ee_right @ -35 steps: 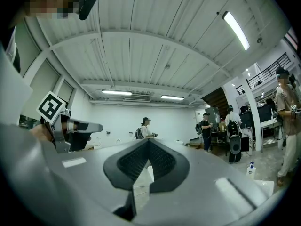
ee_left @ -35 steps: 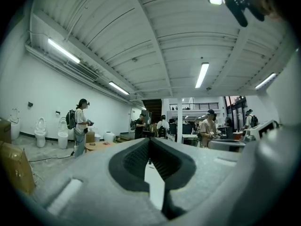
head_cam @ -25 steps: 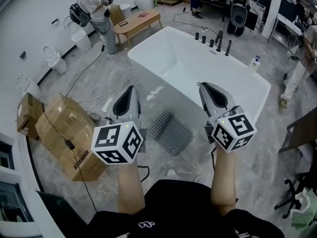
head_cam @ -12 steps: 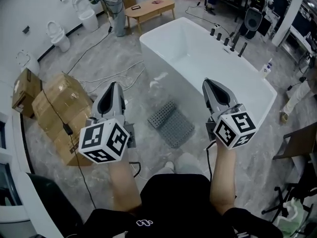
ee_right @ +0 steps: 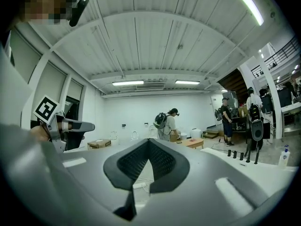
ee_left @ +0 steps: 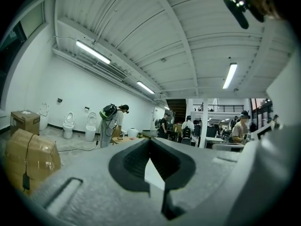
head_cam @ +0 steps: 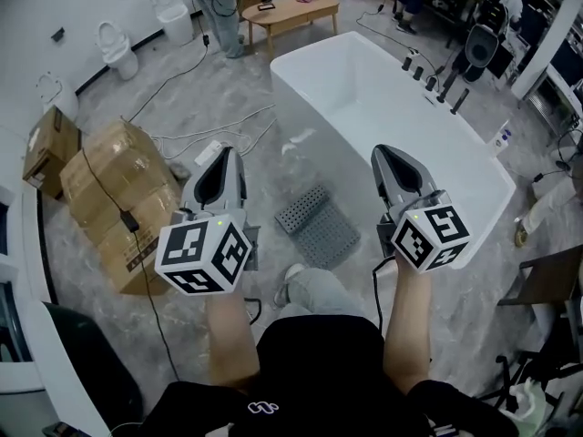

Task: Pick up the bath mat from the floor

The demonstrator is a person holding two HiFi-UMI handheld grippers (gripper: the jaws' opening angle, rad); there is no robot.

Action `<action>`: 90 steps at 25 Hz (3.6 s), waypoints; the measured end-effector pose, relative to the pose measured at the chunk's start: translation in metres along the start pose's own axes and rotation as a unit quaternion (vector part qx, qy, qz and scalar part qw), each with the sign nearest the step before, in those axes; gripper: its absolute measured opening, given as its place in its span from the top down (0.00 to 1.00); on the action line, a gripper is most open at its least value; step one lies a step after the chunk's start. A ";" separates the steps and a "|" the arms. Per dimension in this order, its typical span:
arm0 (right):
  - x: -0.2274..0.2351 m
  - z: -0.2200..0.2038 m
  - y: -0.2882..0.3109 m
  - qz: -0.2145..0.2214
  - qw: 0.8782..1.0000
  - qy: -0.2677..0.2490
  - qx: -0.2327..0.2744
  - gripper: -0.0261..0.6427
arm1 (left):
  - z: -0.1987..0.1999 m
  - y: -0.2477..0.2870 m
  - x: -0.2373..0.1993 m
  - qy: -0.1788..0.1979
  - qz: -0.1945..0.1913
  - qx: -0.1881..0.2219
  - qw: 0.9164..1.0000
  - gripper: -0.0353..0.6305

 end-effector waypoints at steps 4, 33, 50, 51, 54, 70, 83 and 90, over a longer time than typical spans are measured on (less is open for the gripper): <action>-0.005 -0.011 0.016 0.017 1.000 0.000 0.014 0.95 | -0.011 0.009 -0.009 0.004 0.002 -0.007 1.000 0.95; -0.028 -0.077 0.265 0.055 0.998 -0.009 0.009 0.95 | 0.003 0.104 -0.174 -0.001 0.074 -0.036 0.997 0.95; 0.051 -0.047 0.202 -0.131 0.989 -0.028 0.061 0.95 | 0.002 0.203 -0.111 0.027 -0.121 -0.063 0.990 0.95; 0.056 -0.043 0.191 -0.147 0.986 -0.034 0.066 0.95 | -0.001 0.208 -0.100 0.027 -0.141 -0.064 0.988 0.95; 0.064 -0.035 0.162 -0.190 0.978 -0.048 0.074 0.95 | -0.009 0.217 -0.074 0.026 -0.196 -0.070 0.978 0.95; 0.065 -0.043 0.153 -0.336 0.936 -0.100 0.030 0.95 | -0.058 0.306 -0.056 0.034 -0.341 -0.106 0.934 0.95; 0.041 -0.072 0.184 -0.430 0.896 -0.112 0.015 0.95 | -0.089 0.372 -0.088 -0.004 -0.430 -0.153 0.890 0.95; 0.049 -0.089 0.147 -0.472 0.877 -0.086 -0.009 0.95 | -0.127 0.372 -0.066 -0.021 -0.447 -0.210 0.869 0.95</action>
Point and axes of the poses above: the fingertips, and each gripper's own axes: y forward along the fingers, x to its right, z out of its top, the point moved 9 cm from there along -y, backward along the fingers, and after that the axes turned 14 degrees about x, right-handed, at the moved point
